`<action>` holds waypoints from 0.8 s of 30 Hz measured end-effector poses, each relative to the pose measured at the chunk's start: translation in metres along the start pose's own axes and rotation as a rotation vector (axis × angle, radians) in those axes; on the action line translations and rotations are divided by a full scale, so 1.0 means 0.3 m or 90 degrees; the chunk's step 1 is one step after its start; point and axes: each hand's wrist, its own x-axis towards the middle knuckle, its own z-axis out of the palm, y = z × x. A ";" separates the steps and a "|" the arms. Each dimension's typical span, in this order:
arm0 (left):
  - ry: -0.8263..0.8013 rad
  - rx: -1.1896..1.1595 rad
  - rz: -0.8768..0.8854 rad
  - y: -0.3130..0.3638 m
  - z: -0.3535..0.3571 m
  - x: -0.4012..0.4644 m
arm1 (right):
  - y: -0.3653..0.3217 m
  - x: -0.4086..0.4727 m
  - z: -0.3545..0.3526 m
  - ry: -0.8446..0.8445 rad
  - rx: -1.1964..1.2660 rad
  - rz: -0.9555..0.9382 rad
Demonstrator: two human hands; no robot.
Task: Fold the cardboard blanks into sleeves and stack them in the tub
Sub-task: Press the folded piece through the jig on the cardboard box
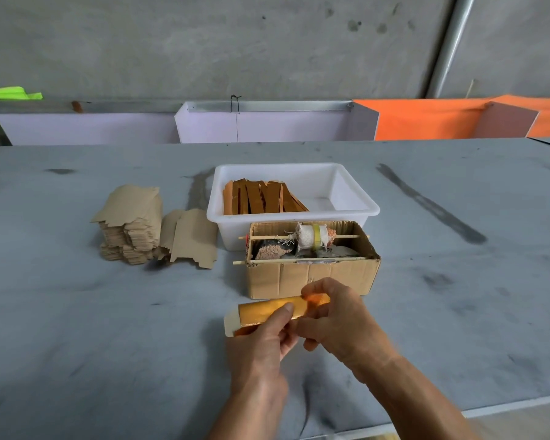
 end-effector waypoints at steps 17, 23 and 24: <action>0.017 -0.107 0.091 0.017 0.034 -0.018 | 0.030 -0.049 0.082 0.130 0.420 0.109; -0.047 -0.110 0.037 0.032 0.030 -0.017 | 0.028 -0.049 0.077 0.084 0.471 0.071; -0.051 -0.111 0.024 0.036 0.029 -0.016 | 0.030 -0.048 0.078 0.081 0.471 0.055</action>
